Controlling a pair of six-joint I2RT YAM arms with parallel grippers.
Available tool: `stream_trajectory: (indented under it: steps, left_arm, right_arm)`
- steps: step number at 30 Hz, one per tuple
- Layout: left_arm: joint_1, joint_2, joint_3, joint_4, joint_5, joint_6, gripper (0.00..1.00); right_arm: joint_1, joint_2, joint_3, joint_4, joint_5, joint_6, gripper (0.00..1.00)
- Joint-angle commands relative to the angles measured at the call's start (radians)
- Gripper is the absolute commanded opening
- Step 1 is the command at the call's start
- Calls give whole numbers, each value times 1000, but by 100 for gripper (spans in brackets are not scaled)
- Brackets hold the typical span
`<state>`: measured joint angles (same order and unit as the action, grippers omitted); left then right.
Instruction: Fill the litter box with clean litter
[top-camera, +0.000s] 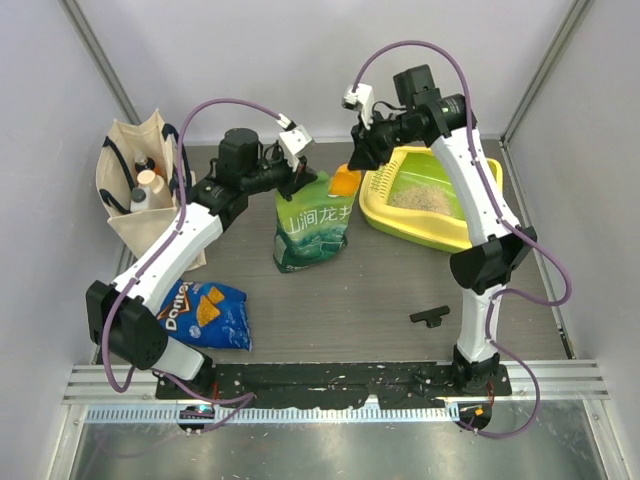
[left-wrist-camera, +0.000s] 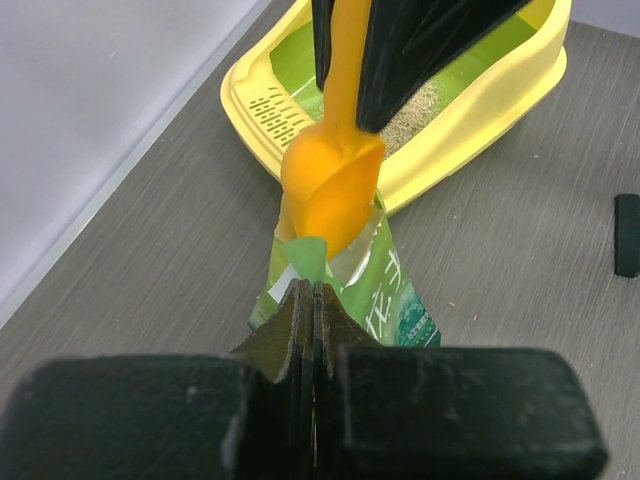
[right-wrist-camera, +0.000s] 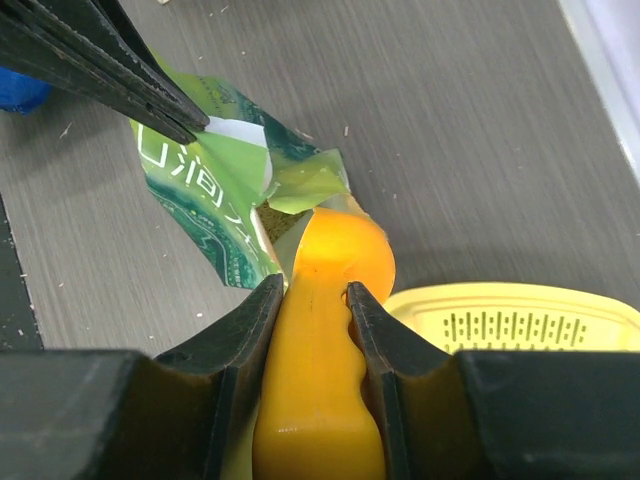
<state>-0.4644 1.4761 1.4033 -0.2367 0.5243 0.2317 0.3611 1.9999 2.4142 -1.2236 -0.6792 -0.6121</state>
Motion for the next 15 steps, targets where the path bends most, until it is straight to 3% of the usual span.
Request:
stream_trajectory:
  steps: [1,10,15]
  left_arm:
    - [4,-43,-13,56,-4,-32,0]
    - [4,-69,-59,160,-63,-169,0]
    - [4,-76,-70,188,-52,-212,0]
  right_arm:
    - [44,16,16,-22,48,58,1]
    - [107,-58,-142,238,401,411,1]
    - [133,-53,-164,250,575,549,1]
